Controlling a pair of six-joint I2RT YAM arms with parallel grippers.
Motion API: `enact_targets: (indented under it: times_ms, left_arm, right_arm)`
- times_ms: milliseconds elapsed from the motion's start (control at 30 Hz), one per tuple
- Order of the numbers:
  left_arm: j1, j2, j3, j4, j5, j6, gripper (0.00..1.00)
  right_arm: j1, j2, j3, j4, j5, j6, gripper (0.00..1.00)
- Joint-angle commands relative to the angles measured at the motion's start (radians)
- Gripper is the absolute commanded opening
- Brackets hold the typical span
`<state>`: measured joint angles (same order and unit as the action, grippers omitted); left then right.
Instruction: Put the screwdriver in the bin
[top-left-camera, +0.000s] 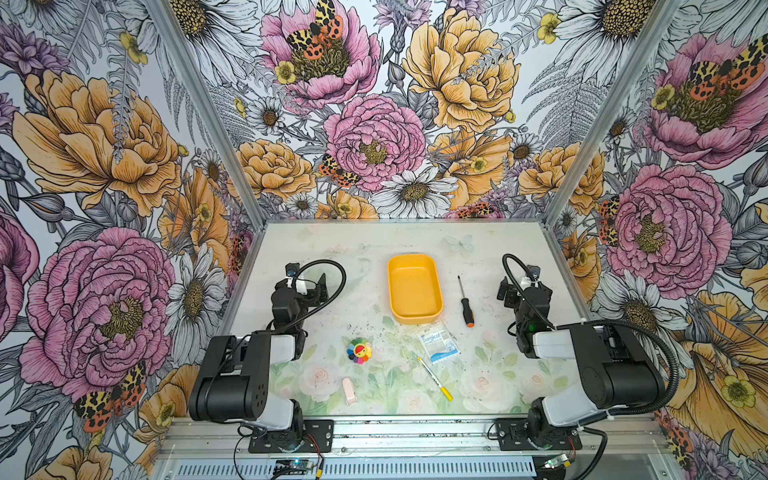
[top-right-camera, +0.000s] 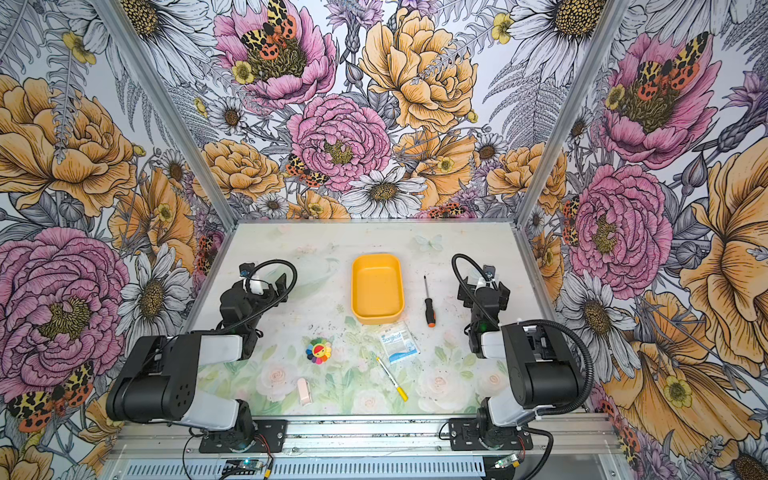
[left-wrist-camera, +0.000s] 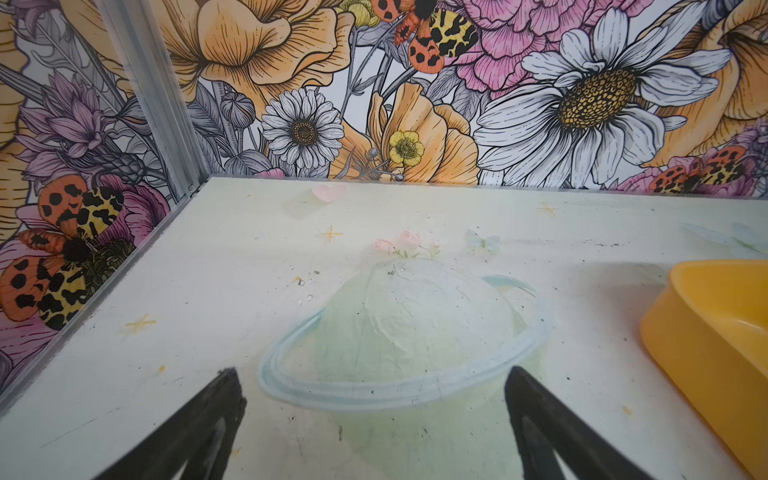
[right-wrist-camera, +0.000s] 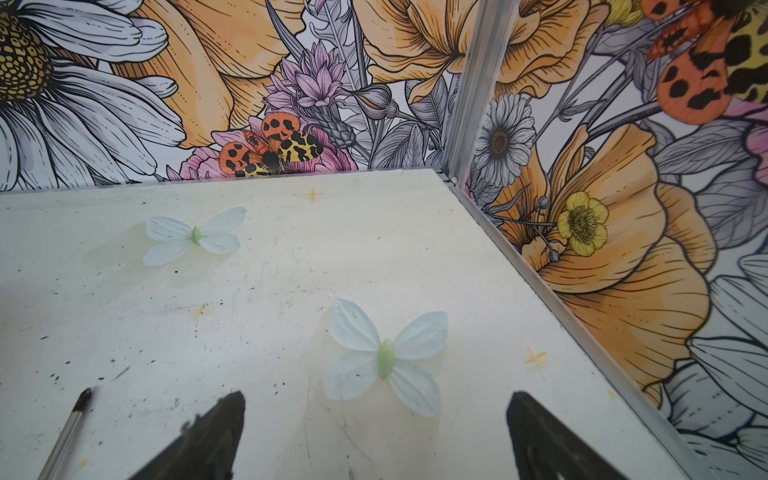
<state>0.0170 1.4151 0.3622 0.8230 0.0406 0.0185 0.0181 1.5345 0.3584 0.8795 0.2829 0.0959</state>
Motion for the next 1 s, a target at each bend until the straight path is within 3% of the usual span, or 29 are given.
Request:
enact_targets:
  times_ms: [0, 100, 167, 300, 367, 567, 967]
  left_arm:
    - [-0.011, -0.161, 0.051, -0.213, -0.017, -0.005, 0.99]
    - [-0.017, -0.279, 0.065, -0.307, 0.068, -0.044, 0.99]
    - [-0.04, -0.338, 0.077, -0.368, 0.09, -0.049, 0.99]
    - [-0.077, -0.394, 0.1, -0.44, 0.111, -0.083, 0.99]
    - [-0.085, -0.402, 0.125, -0.493, 0.115, -0.145, 0.99]
    - [-0.106, -0.347, 0.19, -0.6, 0.231, -0.311, 0.99]
    - [-0.147, -0.252, 0.233, -0.702, 0.207, -0.367, 0.99]
  right_arm:
    - [-0.004, -0.043, 0.033, -0.05, -0.004, 0.011, 0.97]
    - [0.015, -0.142, 0.085, -0.23, -0.006, -0.018, 0.95]
    - [0.024, -0.232, 0.162, -0.461, -0.02, 0.015, 0.95]
    - [0.042, -0.325, 0.326, -0.826, -0.21, 0.115, 0.93]
    - [0.08, -0.345, 0.366, -0.943, -0.22, 0.168, 0.99]
    - [0.218, -0.392, 0.321, -1.056, -0.28, 0.313, 1.0]
    - [0.351, -0.305, 0.306, -1.212, -0.218, 0.429, 0.9]
